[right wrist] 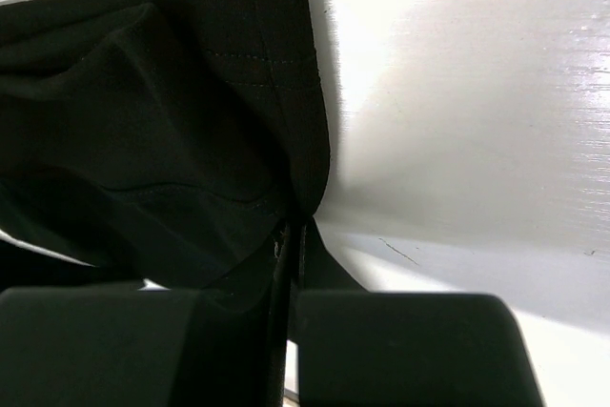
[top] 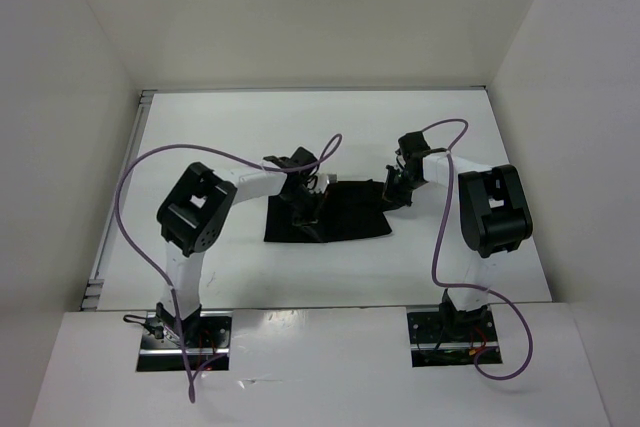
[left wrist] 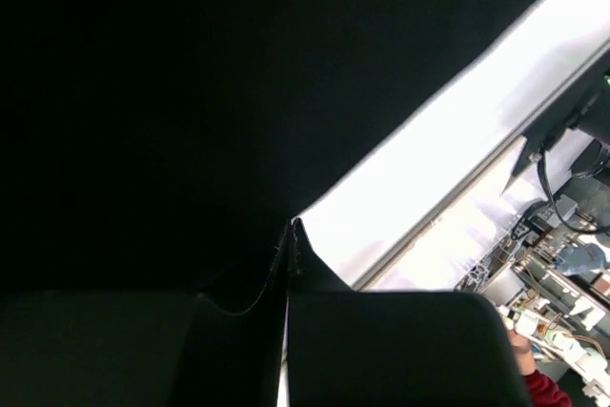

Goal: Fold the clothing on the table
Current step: Fold the skirt

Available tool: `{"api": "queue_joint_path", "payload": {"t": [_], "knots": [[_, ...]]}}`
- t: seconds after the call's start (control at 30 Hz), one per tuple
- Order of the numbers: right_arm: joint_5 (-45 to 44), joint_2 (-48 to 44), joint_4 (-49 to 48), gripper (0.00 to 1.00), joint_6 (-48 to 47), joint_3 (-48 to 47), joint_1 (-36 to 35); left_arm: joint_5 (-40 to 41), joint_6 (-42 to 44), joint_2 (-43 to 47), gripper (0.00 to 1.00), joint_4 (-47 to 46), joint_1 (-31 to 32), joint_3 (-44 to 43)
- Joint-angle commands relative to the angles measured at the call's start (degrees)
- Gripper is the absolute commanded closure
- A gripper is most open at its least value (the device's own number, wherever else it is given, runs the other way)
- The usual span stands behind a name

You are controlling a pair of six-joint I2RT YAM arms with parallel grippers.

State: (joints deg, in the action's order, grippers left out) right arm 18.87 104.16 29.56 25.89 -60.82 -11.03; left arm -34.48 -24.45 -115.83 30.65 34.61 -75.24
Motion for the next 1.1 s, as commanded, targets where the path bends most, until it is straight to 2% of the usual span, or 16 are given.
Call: {"api": "queue_joint_path", "payload": {"t": [0.0,0.17,0.27,0.4,0.53,0.7,0.8,0.93,1.03,1.07], "knots": [[-4.4,-0.7,0.2,1.00,-0.7,0.3,-0.5,-2.3,-1.4,-3.3,1.00,-2.5,0.2,-2.2],[-4.4,-0.7,0.2,1.00,-0.7,0.3,-0.5,-6.0,-2.5,-5.2,1.00,-3.9,0.2,-2.9],[-4.4,-1.3,0.2,1.00,-0.7,0.3,-0.5,-5.4,-3.2,-6.9,1.00,-5.3,0.2,-2.9],[-3.2,-7.7,2.9,1.00,-0.7,-2.0,-1.0,-3.9,-3.2,-8.9,1.00,-5.3,0.2,-2.9],[0.5,-15.7,5.2,1.00,0.4,-5.4,-2.2,-3.9,-4.2,-10.6,1.00,-6.6,0.2,-2.9],[4.8,-19.2,6.4,1.00,1.7,-7.7,-4.5,-2.9,-4.2,-11.2,1.00,-6.6,0.2,-4.1],[9.2,-19.8,3.0,1.00,3.8,-7.1,-7.4,-2.9,-4.2,-12.4,1.00,-6.6,0.2,-4.7],[10.5,-19.8,0.0,1.00,6.4,-6.6,-12.0,-2.3,-4.2,-11.9,1.00,-6.0,0.2,-6.0],[10.0,-19.2,0.0,1.00,7.0,-7.6,-12.5,-3.4,-4.2,-6.1,1.00,-5.3,-1.7,-6.5],[9.3,-18.5,0.0,1.00,7.0,-7.6,-12.5,-3.4,-4.2,-4.5,0.97,-3.9,-2.3,-6.5]]}}
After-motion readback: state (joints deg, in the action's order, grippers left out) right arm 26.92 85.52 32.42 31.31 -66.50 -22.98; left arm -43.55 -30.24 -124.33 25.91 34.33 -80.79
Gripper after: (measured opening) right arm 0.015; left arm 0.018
